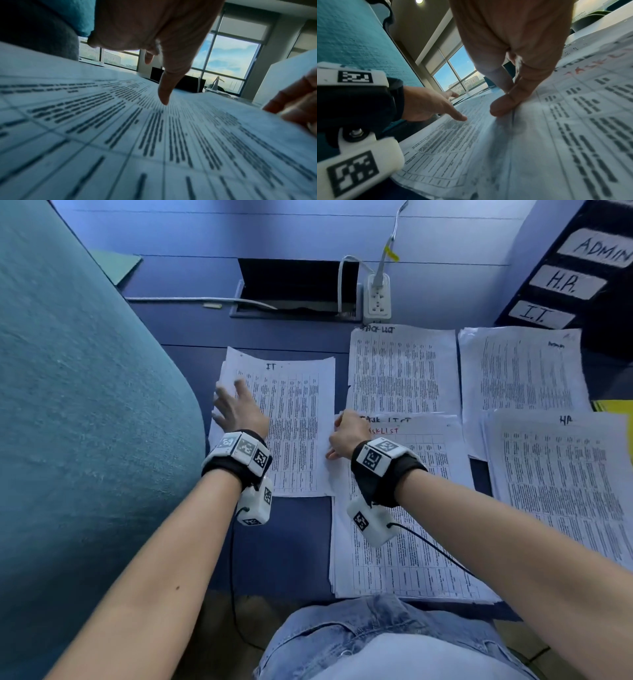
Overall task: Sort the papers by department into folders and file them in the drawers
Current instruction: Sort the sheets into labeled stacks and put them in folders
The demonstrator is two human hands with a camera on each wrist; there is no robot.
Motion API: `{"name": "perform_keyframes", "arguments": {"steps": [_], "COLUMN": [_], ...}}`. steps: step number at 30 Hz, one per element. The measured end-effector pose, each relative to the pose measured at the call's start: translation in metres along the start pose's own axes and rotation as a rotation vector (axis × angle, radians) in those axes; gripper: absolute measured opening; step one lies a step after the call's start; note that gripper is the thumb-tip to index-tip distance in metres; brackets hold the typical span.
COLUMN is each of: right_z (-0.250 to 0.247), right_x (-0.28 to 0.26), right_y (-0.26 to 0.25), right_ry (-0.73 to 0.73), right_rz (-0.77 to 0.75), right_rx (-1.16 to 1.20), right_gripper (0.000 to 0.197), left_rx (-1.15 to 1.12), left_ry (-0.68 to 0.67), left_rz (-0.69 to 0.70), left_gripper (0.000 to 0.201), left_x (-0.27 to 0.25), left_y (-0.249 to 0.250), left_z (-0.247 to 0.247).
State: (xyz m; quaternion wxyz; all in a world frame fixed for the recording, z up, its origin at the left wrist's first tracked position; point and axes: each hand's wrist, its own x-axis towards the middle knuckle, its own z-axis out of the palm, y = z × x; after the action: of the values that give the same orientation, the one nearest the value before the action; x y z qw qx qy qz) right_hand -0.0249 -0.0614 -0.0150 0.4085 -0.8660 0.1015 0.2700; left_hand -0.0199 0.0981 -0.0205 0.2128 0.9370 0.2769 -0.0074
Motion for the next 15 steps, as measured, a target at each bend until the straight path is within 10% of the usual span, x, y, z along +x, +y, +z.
{"name": "perform_keyframes", "arguments": {"steps": [7, 15], "right_z": [-0.001, -0.048], "right_x": [-0.003, -0.012], "right_y": [-0.008, 0.019], "right_ry": [-0.073, 0.147], "right_rz": [-0.076, -0.325], "right_rx": [-0.052, -0.037], "right_gripper": [0.01, 0.023], "left_rx": [0.095, 0.207], "left_ry": [-0.297, -0.251], "left_rz": [-0.05, 0.005], "left_gripper": [0.06, 0.05], "left_x": [-0.004, 0.0], "left_y": [-0.01, 0.008], "left_z": [0.013, 0.007]}}
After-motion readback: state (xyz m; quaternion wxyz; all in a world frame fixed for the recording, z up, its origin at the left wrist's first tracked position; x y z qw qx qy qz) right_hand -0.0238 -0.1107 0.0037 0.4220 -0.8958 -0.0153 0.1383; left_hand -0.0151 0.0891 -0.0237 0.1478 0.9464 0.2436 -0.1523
